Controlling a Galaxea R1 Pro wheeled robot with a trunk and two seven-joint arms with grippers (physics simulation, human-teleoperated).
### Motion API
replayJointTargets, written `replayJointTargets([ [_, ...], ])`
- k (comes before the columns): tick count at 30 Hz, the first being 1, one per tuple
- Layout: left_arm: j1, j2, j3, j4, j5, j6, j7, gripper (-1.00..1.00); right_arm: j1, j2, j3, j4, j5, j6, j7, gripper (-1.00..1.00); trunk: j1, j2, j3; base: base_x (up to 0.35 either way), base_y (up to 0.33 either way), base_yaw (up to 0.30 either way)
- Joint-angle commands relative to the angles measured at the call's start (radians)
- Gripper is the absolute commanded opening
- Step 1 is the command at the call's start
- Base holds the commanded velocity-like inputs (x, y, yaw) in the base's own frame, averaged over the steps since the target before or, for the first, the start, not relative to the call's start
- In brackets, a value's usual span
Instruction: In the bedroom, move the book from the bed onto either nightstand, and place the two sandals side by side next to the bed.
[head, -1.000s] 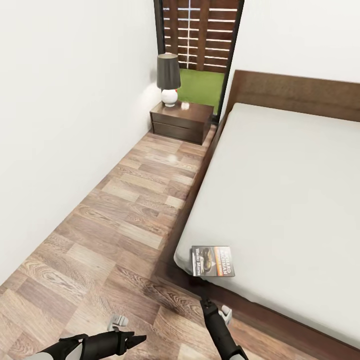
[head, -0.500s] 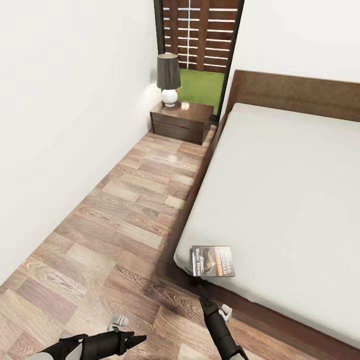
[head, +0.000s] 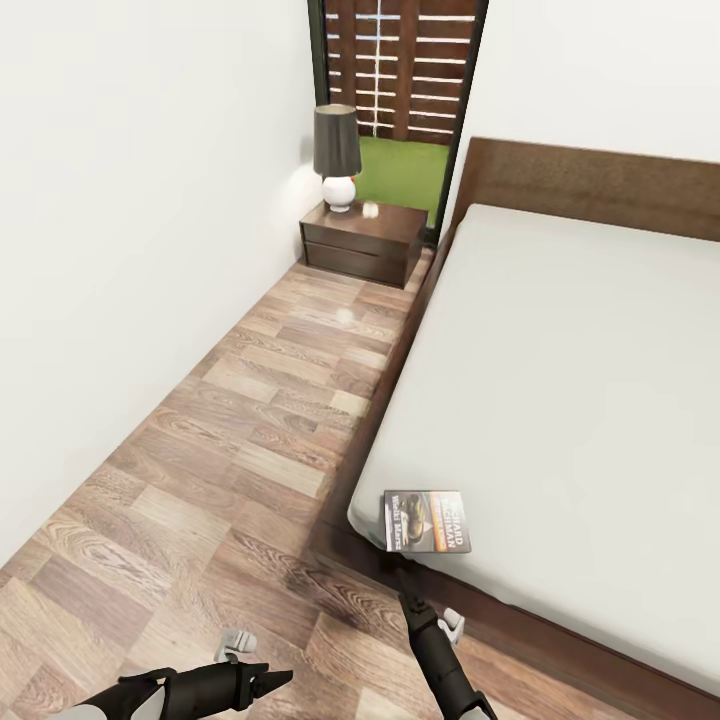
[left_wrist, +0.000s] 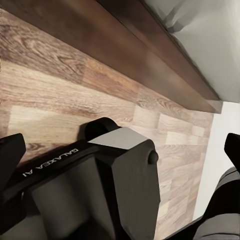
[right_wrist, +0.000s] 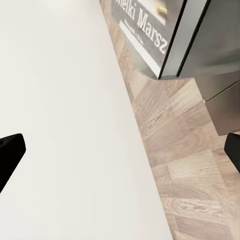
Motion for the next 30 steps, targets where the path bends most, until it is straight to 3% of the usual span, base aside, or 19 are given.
replayJointTargets([
  [1, 0.000, 0.001, -0.008, 0.000, 0.008, 0.001, -0.003, 1.00, -0.001, 0.000, 0.008, 0.001, -0.008, -0.007, 0.002, 1.00, 0.004, -0.008, -0.004, 0.000, 0.000, 0.000],
  [22, 0.000, 0.000, -0.008, 0.000, 0.008, 0.001, -0.003, 1.00, -0.001, 0.000, 0.008, 0.002, -0.008, -0.006, 0.002, 1.00, 0.084, -0.155, -0.070, 0.000, 0.000, 0.000],
  [30, 0.000, 0.001, -0.008, 0.000, 0.008, 0.000, -0.003, 1.00, -0.001, 0.000, 0.008, 0.002, -0.008, -0.006, 0.001, 1.00, 0.084, -0.155, -0.070, 0.000, 0.000, 0.000],
])
